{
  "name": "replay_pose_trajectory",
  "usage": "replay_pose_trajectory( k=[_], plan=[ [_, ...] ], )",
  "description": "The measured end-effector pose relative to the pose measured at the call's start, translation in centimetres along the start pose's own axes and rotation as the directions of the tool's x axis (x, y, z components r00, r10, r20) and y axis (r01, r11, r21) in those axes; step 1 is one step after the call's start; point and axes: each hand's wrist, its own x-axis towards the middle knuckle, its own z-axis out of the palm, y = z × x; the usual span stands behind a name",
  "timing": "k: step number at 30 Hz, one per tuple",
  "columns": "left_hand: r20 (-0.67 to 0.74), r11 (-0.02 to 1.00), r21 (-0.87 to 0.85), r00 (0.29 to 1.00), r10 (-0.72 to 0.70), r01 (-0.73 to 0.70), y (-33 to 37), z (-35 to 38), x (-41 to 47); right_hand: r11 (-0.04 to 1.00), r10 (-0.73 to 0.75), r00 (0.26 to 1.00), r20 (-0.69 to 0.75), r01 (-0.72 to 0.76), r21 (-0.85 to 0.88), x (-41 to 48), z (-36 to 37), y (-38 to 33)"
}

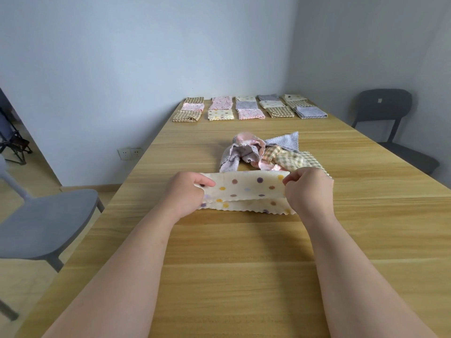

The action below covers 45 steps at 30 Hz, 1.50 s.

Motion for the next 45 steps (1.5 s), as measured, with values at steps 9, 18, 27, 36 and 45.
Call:
replay_pose_trajectory(
  k=[9, 18, 27, 36, 45],
  plan=[
    [-0.027, 0.994, 0.090, 0.997, 0.066, -0.063, 0.2, 0.1, -0.3, 0.991, 0.034, 0.998, 0.049, -0.027, -0.129, -0.1, 0.3, 0.5],
    [0.075, 0.872, 0.337, 0.933, 0.352, -0.356, 0.1, -0.8, -0.2, 0.912, -0.278, 0.925, 0.258, 0.338, -0.230, -1.2, -0.5, -0.9],
    [0.283, 0.864, 0.361, 0.924, 0.258, -0.352, -0.4, -0.9, -0.3, 0.835, -0.294, 0.830, 0.473, 0.464, -0.296, -1.3, 0.7, -0.1],
    [0.224, 0.820, 0.425, 0.922, 0.315, -0.383, -0.1, -0.2, -0.4, 0.807, -0.406, 0.829, 0.384, 0.522, -0.275, -0.8, 1.4, 0.2],
    [0.195, 0.802, 0.461, 0.925, 0.326, -0.380, 0.1, 0.5, -0.7, 0.830, -0.450, 0.848, 0.280, 0.513, -0.219, -0.7, 2.0, 0.5]
  ],
)
